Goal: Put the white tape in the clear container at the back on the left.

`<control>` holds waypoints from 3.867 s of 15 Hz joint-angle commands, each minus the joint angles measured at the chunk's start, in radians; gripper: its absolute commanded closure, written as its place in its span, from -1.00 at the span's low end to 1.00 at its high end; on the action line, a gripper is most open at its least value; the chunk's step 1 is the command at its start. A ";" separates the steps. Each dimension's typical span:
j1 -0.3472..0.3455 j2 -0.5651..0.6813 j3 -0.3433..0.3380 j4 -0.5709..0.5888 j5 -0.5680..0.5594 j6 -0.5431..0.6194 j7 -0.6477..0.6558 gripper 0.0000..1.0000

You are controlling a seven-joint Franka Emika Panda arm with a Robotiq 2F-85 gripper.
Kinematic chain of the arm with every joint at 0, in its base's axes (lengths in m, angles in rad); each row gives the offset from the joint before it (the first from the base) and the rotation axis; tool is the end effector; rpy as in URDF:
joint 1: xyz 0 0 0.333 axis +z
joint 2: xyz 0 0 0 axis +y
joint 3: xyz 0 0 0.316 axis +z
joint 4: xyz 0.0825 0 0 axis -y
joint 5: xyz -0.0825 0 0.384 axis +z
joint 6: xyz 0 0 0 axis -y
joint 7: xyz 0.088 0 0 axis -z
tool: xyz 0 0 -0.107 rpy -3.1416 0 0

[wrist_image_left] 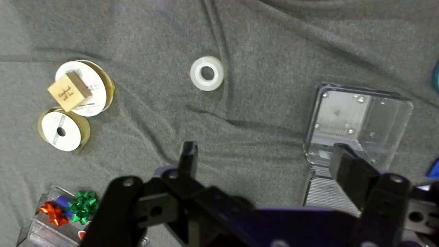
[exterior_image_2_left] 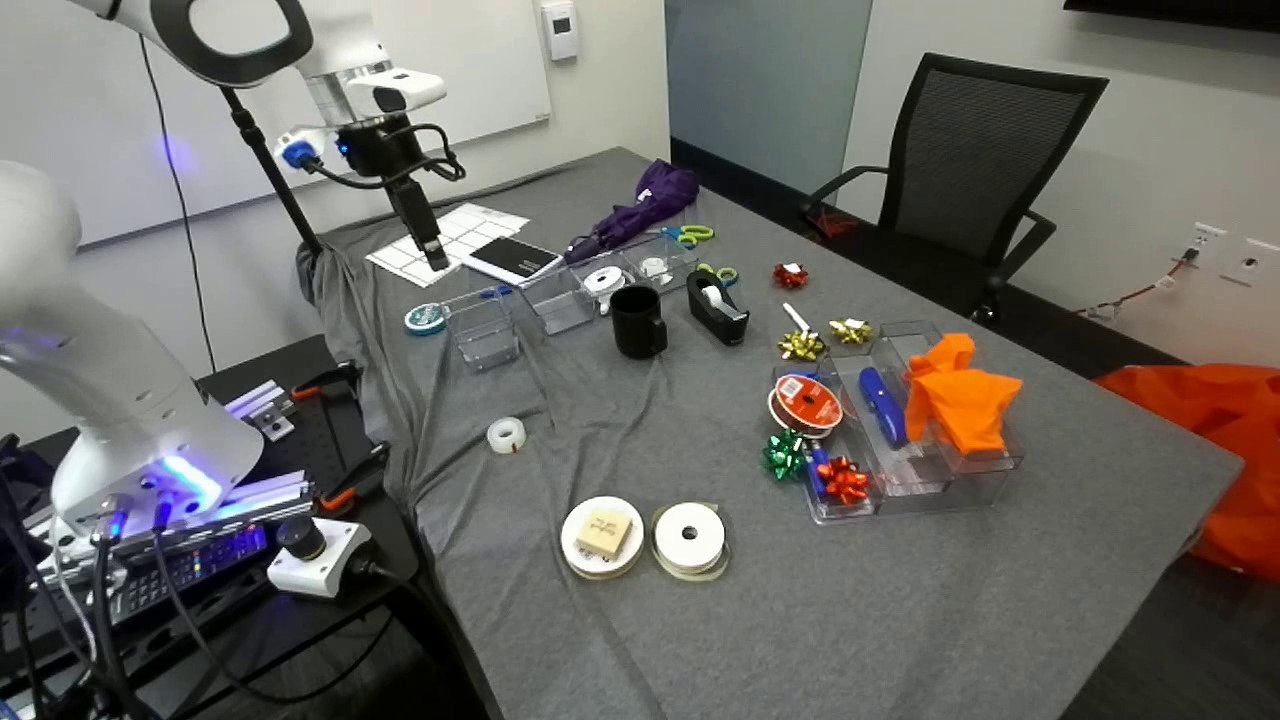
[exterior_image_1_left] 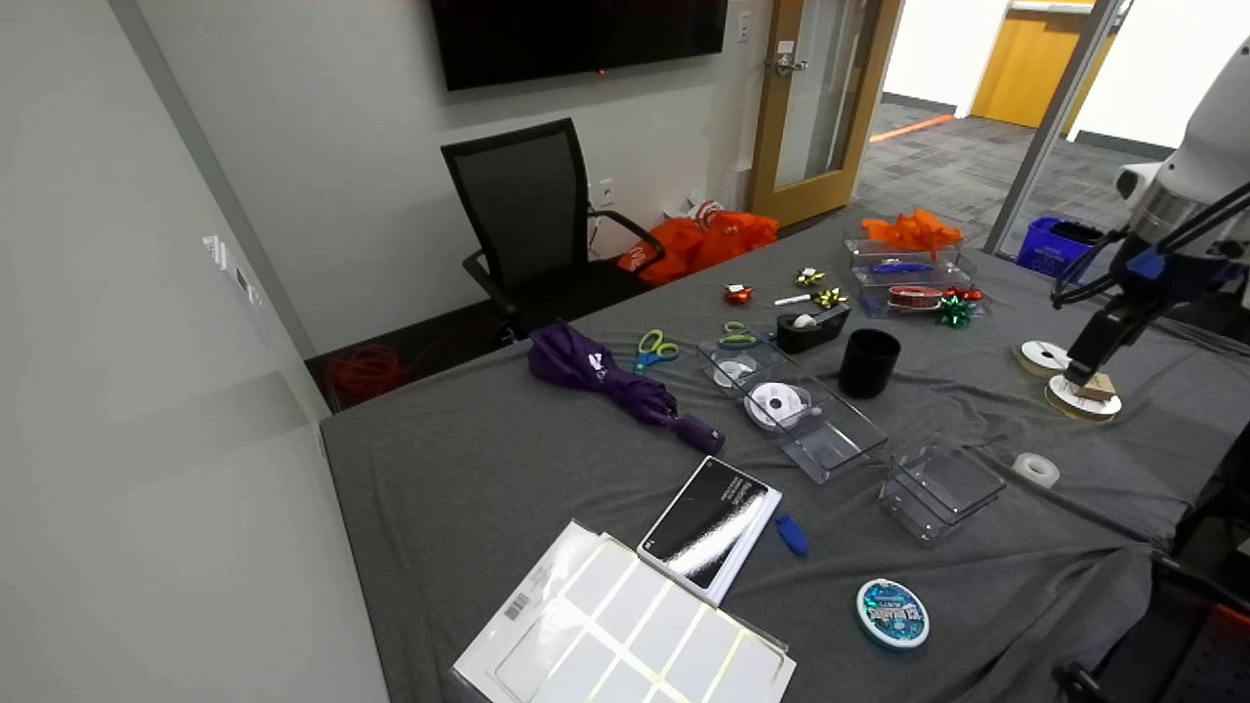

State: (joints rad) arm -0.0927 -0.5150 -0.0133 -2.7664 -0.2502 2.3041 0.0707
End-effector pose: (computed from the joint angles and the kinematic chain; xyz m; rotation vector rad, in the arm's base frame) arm 0.3579 -0.0428 0.3694 2.9562 -0.0179 0.0738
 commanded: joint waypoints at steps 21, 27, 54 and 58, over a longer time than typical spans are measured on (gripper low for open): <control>0.011 0.323 -0.324 -0.002 0.225 0.241 -0.612 -1.00; -0.026 0.523 -0.280 0.046 0.260 0.326 -0.610 -1.00; -0.177 0.802 -0.140 0.151 0.154 0.524 -0.553 -1.00; -0.191 0.814 -0.114 0.148 0.150 0.519 -0.548 -1.00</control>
State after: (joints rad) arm -0.2486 0.2977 -0.1570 -2.6086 -0.1053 2.8338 -0.4531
